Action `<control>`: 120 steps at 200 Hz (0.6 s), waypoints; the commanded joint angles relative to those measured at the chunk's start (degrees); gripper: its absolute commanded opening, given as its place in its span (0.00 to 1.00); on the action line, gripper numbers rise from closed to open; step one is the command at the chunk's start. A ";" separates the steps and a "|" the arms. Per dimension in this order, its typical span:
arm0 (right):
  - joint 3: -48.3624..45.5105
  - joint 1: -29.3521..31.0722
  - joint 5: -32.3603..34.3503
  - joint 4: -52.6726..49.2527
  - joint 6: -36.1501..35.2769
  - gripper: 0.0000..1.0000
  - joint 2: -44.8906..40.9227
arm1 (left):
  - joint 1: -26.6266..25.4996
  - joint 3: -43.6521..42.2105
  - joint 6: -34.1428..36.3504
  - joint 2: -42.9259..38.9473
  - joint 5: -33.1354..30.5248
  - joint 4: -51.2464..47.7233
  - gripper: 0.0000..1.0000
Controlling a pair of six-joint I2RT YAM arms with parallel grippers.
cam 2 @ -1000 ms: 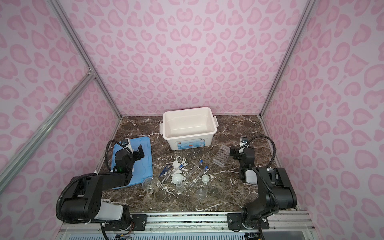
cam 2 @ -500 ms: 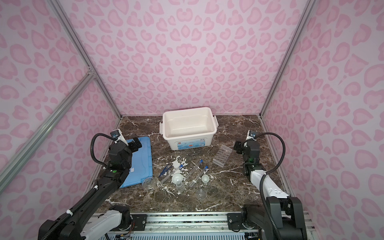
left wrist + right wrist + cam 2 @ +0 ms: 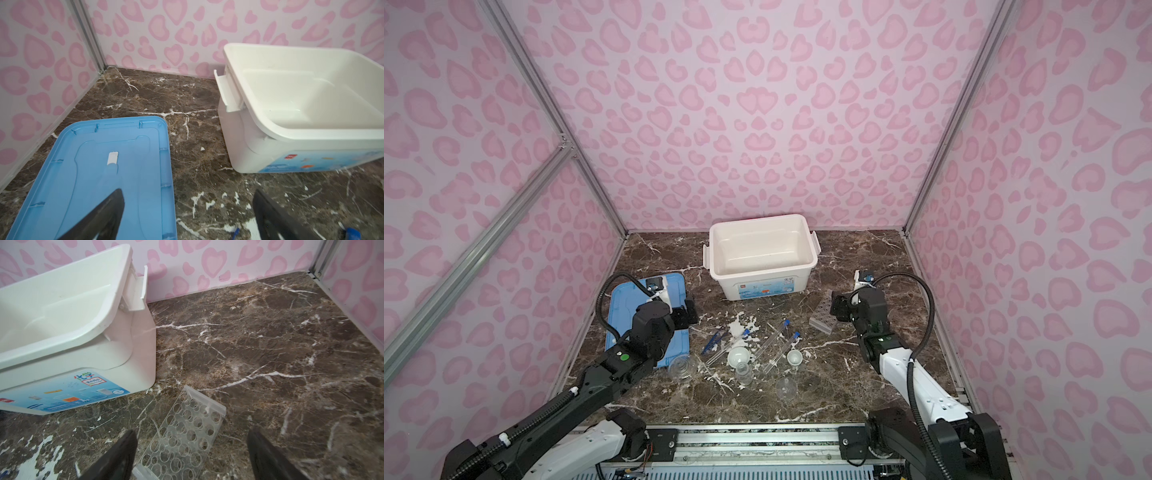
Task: Organize the chemistry lab equipment
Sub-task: 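Reach the left gripper down to a blue-capped test tube while right arm advances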
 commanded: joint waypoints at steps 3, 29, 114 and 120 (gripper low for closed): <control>-0.71 0.98 -1.46 -1.33 1.07 0.84 0.16 | -2.45 2.01 0.98 1.82 -1.89 -5.82 0.97; -1.36 1.77 -2.73 -1.63 1.22 0.84 0.10 | -4.14 3.33 2.40 4.36 1.16 -7.15 0.98; -3.08 1.77 -2.95 -2.38 0.48 0.83 -2.75 | -7.04 10.91 8.60 18.92 10.90 -14.74 0.82; -3.32 1.81 -2.95 -2.29 0.43 0.83 -2.95 | -7.10 10.65 8.65 19.12 11.51 -14.86 0.78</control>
